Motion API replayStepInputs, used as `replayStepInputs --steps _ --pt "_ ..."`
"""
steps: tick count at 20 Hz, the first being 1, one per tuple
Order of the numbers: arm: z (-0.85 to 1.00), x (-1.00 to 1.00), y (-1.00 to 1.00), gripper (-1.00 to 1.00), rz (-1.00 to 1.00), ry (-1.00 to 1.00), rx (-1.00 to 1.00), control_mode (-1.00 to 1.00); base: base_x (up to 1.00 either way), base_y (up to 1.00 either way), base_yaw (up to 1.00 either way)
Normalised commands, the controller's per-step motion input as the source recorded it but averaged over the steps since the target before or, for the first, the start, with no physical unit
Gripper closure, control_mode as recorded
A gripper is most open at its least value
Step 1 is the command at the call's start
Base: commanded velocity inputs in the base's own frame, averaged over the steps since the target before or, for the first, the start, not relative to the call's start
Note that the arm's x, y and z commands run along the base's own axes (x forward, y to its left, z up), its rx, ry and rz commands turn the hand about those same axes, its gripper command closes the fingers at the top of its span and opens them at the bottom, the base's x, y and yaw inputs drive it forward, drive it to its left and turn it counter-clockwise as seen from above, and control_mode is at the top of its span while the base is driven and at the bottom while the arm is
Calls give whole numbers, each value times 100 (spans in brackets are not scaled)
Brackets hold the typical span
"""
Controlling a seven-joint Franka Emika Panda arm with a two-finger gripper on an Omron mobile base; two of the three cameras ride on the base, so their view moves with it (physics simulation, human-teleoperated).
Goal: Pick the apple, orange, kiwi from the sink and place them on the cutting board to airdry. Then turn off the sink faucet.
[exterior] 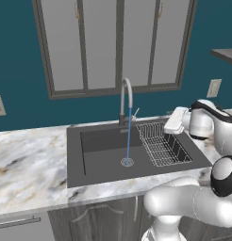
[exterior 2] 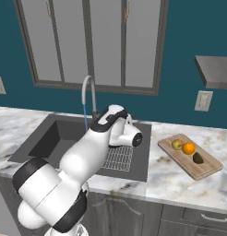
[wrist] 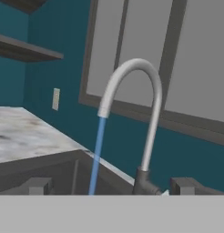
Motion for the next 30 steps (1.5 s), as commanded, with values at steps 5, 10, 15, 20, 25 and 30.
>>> replayStepInputs --steps 5,10,15,20,25,30 --pt "-18 38 5 -100 7 0 0 -100 0 0 0" --pt "-14 39 0 -100 7 0 0 -100 0 0 0" --pt "-12 33 0 -100 9 0 0 -100 0 0 0" --pt "-11 26 0 -100 9 0 0 -100 0 0 0" --pt "-1 13 2 -100 6 0 0 -100 0 0 0" --pt "-3 14 11 -100 5 0 0 -100 0 0 0"
